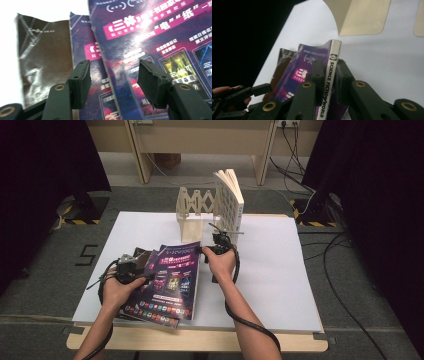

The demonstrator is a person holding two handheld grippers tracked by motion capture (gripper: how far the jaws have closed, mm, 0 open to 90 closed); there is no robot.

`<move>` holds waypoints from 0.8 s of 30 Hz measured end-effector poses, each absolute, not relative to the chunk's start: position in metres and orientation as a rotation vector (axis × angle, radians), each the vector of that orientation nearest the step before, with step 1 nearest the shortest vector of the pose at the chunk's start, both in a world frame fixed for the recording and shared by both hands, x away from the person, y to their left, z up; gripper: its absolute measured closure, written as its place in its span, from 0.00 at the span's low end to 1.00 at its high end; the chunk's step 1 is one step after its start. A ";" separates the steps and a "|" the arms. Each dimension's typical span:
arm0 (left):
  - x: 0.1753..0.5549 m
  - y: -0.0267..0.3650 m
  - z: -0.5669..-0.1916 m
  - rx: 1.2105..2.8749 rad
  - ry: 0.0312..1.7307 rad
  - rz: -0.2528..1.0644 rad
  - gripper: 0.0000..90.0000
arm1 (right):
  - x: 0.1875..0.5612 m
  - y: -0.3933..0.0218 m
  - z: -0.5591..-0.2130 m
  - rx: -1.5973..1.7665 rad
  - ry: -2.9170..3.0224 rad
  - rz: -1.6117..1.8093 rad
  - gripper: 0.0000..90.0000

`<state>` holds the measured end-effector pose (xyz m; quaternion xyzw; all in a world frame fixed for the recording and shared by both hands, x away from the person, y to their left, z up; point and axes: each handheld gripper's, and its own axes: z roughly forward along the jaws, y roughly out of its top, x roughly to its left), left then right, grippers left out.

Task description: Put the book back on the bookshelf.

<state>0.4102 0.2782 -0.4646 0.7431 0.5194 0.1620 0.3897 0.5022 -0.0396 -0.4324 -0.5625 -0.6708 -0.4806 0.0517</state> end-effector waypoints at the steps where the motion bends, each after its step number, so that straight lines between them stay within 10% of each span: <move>1: 0.408 0.281 -0.464 1.877 1.322 0.421 0.47 | 0.499 -0.042 -0.426 -1.706 -2.041 -1.486 0.91; 24: 0.399 0.285 -0.459 1.838 1.326 0.454 0.47 | 0.479 -0.072 -0.384 -1.687 -2.130 -1.649 0.93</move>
